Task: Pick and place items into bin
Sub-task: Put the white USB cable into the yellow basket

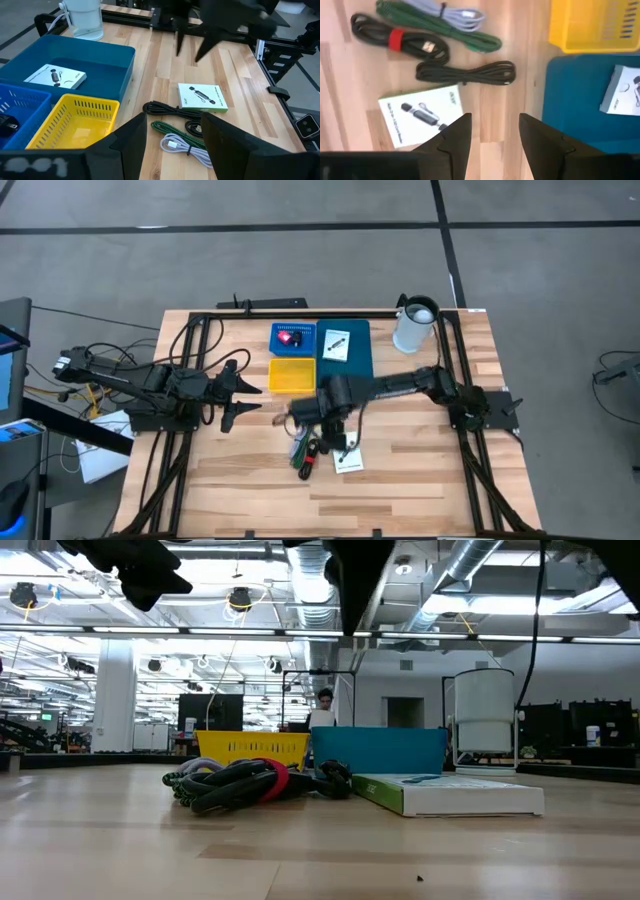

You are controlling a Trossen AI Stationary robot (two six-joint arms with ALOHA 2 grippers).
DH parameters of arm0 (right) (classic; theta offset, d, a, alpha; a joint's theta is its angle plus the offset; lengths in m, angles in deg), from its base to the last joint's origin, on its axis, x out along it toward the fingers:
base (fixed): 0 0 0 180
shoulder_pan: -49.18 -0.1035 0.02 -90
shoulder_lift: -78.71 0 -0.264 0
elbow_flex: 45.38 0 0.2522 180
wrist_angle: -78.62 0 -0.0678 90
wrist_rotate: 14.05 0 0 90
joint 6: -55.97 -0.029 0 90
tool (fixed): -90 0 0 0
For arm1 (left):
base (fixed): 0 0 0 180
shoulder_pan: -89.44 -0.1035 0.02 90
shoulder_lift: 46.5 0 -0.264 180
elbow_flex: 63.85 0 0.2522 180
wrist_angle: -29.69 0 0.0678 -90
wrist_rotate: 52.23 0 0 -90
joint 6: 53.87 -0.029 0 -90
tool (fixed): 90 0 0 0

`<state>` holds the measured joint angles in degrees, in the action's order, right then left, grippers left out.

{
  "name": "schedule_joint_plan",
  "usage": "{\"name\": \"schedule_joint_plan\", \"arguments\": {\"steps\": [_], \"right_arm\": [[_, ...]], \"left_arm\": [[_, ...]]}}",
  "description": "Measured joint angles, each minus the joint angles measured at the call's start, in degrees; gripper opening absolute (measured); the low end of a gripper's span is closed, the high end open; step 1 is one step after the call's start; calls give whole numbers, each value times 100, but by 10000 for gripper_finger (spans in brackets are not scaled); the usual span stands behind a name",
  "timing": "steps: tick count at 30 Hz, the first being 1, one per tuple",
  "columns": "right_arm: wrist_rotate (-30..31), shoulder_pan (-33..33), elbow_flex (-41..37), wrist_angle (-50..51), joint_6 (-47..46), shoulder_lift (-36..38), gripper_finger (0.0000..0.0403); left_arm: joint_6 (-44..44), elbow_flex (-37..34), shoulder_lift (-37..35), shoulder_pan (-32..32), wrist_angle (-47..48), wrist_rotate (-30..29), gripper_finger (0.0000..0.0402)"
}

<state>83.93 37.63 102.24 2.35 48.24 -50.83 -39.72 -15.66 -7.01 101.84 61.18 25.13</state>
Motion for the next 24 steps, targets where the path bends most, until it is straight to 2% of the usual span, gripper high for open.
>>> {"name": "schedule_joint_plan", "arguments": {"steps": [9, 15, 19, 24], "right_arm": [[794, -788, -1066, 6, -431, -4, 135], [2075, -1197, -1985, 13, -1078, 98, 112], [2883, -1394, -2529, 2, -1861, 581, 95], [3796, -1638, -3259, 13, -3372, 1526, 83]], "left_arm": [[-96, 0, -1, -2, -138, -22, 177], [-48, -2, 2, -2, -301, -328, 177], [-40, -2, 26, -2, -581, -351, 177], [174, 0, 453, -6, -1315, -522, 177]]}}
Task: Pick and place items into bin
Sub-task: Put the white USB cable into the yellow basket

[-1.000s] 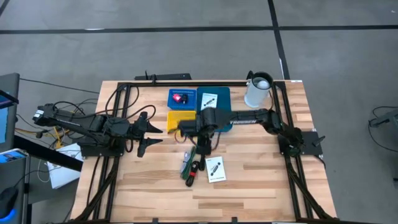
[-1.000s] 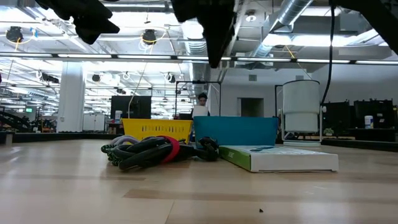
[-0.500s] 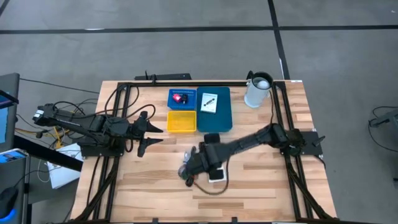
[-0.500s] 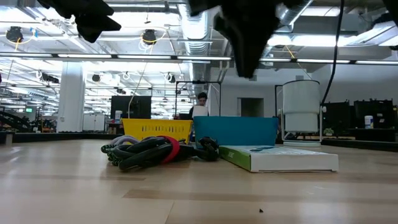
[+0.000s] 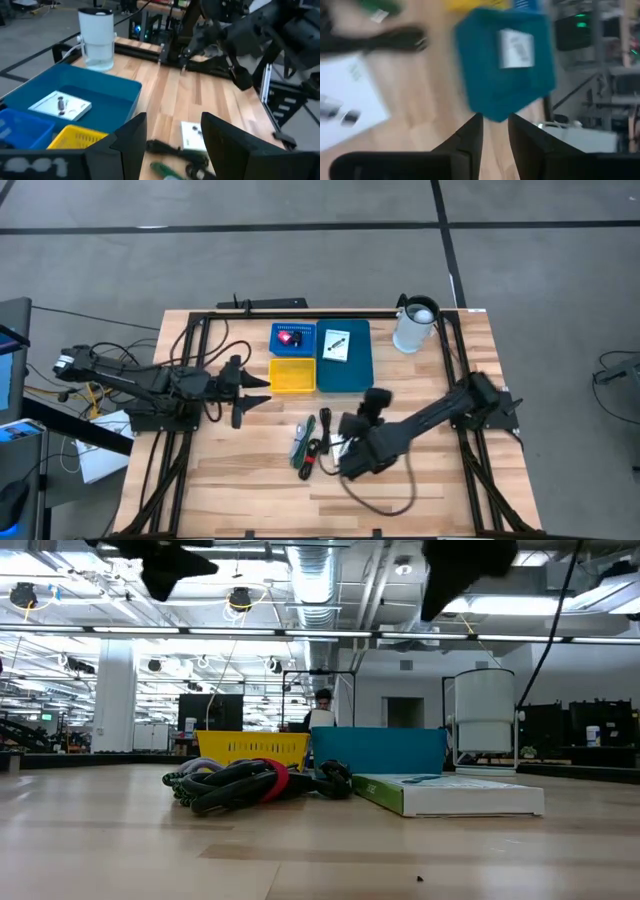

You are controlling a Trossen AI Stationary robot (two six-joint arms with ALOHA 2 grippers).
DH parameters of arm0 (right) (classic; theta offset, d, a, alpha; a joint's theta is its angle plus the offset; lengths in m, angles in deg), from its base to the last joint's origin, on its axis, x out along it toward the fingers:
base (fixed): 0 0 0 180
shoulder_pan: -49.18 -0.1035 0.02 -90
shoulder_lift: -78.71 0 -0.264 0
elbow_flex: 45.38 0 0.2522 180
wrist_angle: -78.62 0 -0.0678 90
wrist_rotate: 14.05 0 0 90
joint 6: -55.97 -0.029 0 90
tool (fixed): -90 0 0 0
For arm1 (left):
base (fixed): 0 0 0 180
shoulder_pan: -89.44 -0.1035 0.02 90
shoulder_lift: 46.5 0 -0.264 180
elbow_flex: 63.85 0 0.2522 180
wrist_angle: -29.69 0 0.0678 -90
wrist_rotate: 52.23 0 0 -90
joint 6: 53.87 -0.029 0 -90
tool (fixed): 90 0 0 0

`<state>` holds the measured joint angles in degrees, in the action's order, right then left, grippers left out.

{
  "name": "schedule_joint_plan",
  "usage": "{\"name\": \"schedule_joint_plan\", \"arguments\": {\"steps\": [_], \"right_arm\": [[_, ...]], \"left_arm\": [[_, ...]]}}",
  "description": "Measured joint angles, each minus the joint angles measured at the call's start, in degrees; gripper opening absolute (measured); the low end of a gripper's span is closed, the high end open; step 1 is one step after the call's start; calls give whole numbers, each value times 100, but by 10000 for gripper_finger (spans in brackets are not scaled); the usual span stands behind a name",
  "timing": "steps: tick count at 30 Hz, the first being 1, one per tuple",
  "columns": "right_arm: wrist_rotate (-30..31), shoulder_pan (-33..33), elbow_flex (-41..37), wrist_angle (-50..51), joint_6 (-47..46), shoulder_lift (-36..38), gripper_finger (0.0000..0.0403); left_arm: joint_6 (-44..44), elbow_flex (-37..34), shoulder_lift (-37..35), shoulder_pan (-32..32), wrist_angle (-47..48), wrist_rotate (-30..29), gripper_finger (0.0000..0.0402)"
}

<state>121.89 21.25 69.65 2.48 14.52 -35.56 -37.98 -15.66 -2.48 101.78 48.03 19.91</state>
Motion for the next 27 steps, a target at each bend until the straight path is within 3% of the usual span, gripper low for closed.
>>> {"name": "schedule_joint_plan", "arguments": {"steps": [7, 12, 16, 20, 27], "right_arm": [[1224, -537, -1105, -16, -2663, 1092, 82], [2015, -967, -1734, -307, -4223, 1360, 82], [2330, -1136, -2023, -1032, -4398, 1373, 82], [2502, -1129, -2120, -1774, -4054, 1370, 82], [2620, -1120, -2124, -2114, -3777, 1368, 82]], "left_arm": [[11, 0, 1137, -22, -642, -318, 177], [-20, 0, 1824, -22, -694, -589, 177], [269, 0, 2216, -22, -664, -552, 177], [494, 0, 2460, -22, -660, -149, 177], [1235, 0, 2878, -22, -713, 554, 177]]}}
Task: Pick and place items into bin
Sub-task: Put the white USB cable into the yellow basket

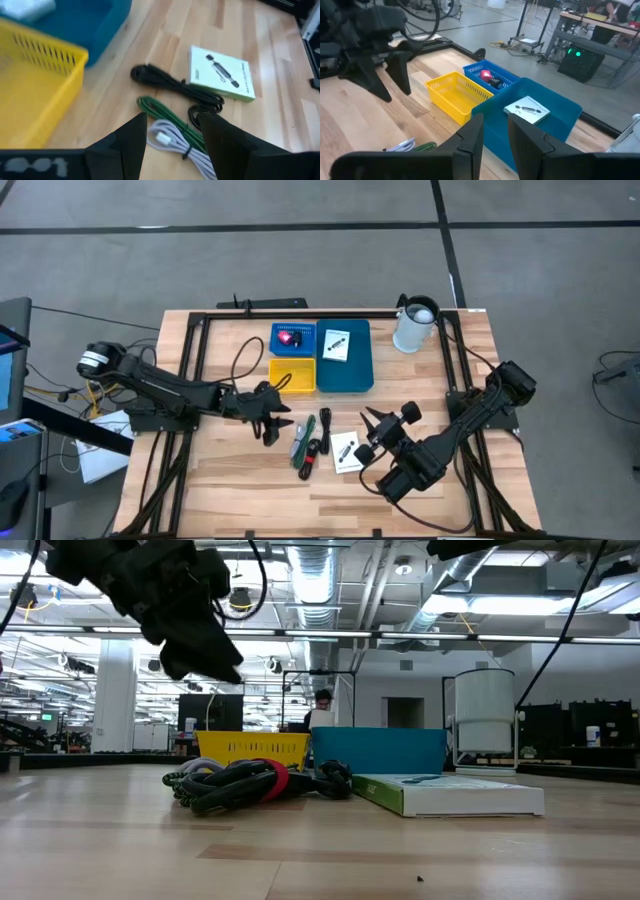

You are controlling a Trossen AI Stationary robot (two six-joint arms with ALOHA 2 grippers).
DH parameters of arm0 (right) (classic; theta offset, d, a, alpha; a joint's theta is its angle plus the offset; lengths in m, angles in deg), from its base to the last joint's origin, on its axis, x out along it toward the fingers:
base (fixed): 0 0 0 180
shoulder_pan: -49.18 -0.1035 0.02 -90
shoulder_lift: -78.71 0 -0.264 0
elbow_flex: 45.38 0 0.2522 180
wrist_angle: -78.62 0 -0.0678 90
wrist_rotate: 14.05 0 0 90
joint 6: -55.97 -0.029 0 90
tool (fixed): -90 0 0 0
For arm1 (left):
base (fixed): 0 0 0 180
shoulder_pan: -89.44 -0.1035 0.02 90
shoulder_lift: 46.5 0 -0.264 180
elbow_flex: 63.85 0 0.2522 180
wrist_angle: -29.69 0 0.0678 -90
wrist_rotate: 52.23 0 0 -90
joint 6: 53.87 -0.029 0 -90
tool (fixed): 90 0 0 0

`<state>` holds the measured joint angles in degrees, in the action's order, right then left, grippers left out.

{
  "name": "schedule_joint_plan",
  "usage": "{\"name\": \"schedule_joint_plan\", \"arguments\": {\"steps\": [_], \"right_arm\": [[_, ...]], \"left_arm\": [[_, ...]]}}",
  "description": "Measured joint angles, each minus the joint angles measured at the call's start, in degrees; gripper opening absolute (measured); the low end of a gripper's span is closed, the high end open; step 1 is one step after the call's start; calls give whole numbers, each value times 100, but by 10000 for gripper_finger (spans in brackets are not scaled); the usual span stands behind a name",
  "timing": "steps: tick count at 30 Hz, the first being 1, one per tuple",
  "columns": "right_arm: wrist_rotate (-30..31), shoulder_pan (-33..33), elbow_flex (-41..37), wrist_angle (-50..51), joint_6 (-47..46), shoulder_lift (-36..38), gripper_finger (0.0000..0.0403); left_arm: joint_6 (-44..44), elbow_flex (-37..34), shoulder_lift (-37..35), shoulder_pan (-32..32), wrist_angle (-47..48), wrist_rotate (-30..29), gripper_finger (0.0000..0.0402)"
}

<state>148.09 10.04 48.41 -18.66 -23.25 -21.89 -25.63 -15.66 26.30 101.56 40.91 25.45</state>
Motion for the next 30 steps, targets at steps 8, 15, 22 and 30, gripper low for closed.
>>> {"name": "schedule_joint_plan", "arguments": {"steps": [8, 15, 22, 30], "right_arm": [[-22, -26, -91, -157, 15, 2, 82], [-220, -25, -393, -306, -122, 0, 82], [-265, -26, -613, -577, -136, 0, 82], [-330, -26, -627, -674, -131, 0, 82]], "left_arm": [[1009, 0, 595, -52, 7, 497, 184], [1535, 54, 1071, -63, 50, 977, 193], [1728, 246, 1181, -44, 27, 1106, 193], [1879, 254, 1179, -42, 126, 1090, 193]]}}
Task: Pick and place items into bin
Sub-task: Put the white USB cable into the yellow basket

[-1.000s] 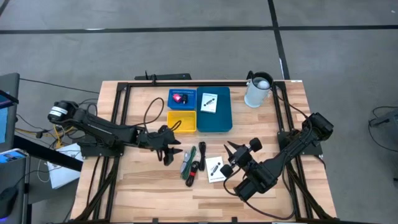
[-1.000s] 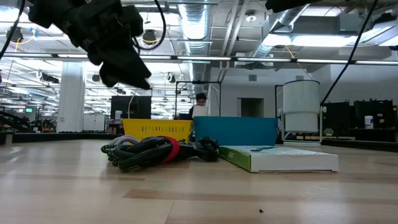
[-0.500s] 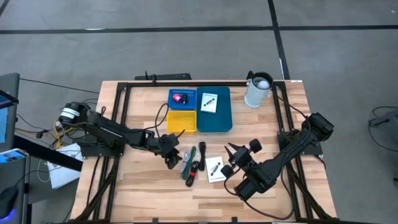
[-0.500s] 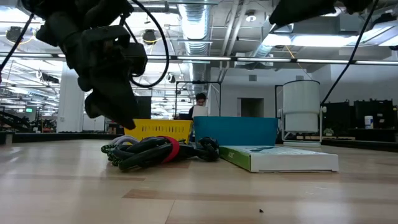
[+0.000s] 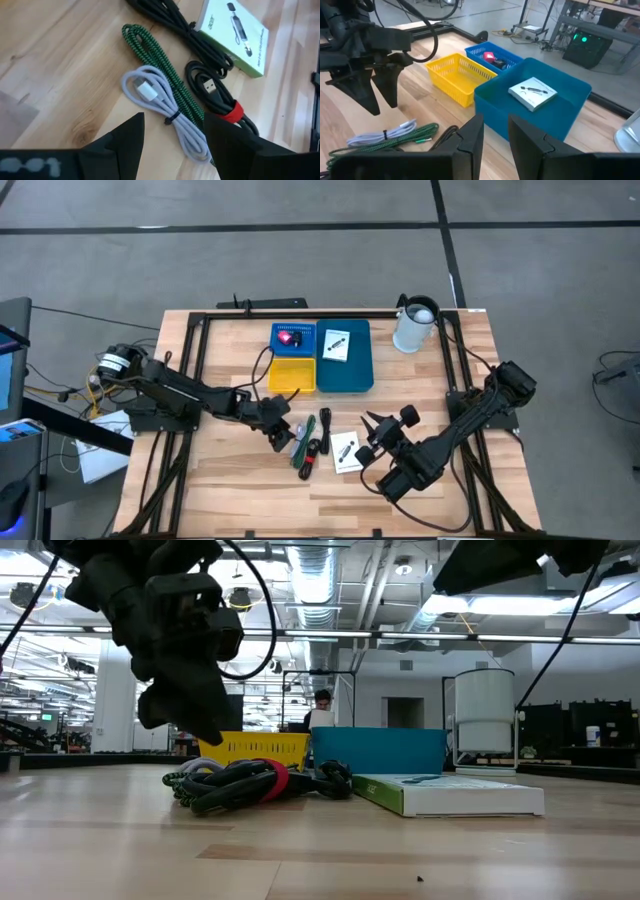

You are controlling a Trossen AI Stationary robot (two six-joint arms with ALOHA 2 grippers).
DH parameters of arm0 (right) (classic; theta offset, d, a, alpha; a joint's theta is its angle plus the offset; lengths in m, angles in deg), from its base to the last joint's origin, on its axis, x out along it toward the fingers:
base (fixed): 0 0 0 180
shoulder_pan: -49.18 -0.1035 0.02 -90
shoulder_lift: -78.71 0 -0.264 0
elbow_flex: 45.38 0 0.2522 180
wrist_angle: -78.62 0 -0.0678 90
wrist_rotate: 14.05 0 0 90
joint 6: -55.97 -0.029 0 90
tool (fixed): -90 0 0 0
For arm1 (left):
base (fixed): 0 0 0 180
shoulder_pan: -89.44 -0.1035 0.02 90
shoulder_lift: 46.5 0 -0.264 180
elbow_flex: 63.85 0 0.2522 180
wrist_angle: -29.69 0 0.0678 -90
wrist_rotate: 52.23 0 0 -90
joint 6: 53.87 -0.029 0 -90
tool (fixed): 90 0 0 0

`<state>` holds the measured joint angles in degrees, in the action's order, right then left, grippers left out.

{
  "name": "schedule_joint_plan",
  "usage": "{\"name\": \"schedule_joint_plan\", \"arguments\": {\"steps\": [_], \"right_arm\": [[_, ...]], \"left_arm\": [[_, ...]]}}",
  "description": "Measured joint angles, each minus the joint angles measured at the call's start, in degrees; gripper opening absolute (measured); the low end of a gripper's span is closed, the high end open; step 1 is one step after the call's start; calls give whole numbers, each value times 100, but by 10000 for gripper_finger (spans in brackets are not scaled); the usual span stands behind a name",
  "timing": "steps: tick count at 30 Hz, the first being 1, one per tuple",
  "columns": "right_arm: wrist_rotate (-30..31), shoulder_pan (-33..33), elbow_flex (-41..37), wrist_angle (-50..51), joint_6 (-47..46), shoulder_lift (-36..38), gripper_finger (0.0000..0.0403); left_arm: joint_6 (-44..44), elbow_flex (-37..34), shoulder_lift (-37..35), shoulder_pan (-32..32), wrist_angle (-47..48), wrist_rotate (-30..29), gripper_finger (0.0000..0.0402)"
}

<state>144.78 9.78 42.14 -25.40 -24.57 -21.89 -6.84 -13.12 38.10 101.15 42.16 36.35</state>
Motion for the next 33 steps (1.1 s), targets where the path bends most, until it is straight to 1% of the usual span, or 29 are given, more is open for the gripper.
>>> {"name": "schedule_joint_plan", "arguments": {"steps": [4, 9, 11, 15, 18, 25, 33], "right_arm": [[0, 0, 0, -16, 0, 0, 82], [-2, 0, 0, -36, 4, 0, 82], [-2, 0, 0, -90, 83, 0, 82], [-4, 0, 3, -241, 264, 0, 82], [-8, 0, 4, -274, 299, 0, 82], [-36, 0, 4, -274, 306, 0, 82], [-39, 0, 4, -274, 310, 0, 82]], "left_arm": [[82, 0, 9, 0, 76, -36, 193], [229, -2, 254, 9, -45, 39, 193], [241, -2, 423, 10, -63, 154, 193], [416, -2, 797, 11, -386, 466, 193], [438, 2, 972, 9, -690, 596, 193], [485, 1, 1032, 12, -1033, 753, 193], [473, 269, 1032, 19, -1002, 788, 193]]}}
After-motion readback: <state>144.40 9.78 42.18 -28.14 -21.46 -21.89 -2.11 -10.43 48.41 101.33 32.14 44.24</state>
